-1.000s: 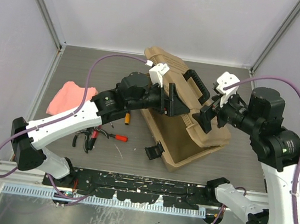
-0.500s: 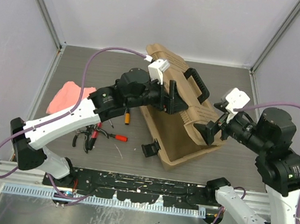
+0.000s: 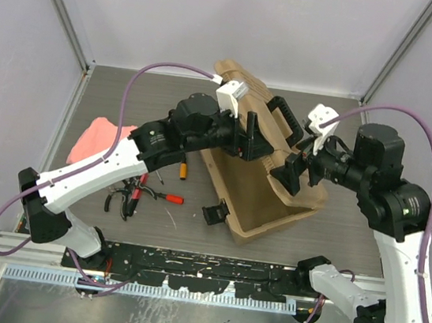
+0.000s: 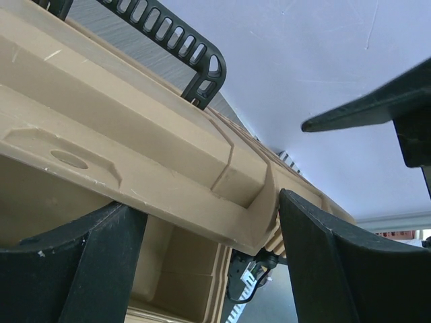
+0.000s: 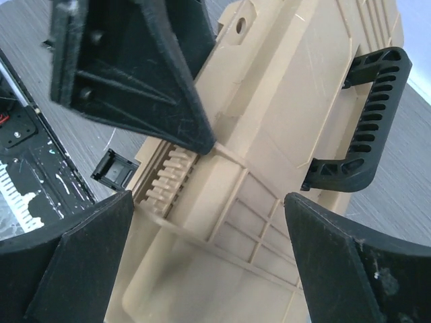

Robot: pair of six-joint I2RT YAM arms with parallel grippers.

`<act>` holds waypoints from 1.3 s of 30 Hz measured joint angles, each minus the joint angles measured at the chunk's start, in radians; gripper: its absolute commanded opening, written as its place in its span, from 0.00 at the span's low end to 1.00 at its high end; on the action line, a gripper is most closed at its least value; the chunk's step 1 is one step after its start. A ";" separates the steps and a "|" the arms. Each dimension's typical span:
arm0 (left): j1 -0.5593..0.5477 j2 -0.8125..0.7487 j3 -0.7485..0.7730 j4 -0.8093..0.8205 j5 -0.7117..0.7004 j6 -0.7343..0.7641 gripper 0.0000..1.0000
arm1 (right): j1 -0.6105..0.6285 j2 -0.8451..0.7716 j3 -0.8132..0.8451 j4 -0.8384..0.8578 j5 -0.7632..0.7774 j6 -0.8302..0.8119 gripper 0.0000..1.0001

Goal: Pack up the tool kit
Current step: Open the toolbox at the center of the board.

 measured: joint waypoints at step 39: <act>0.050 0.028 0.074 -0.044 -0.127 0.031 0.75 | 0.455 0.034 -0.190 0.177 0.831 -0.031 1.00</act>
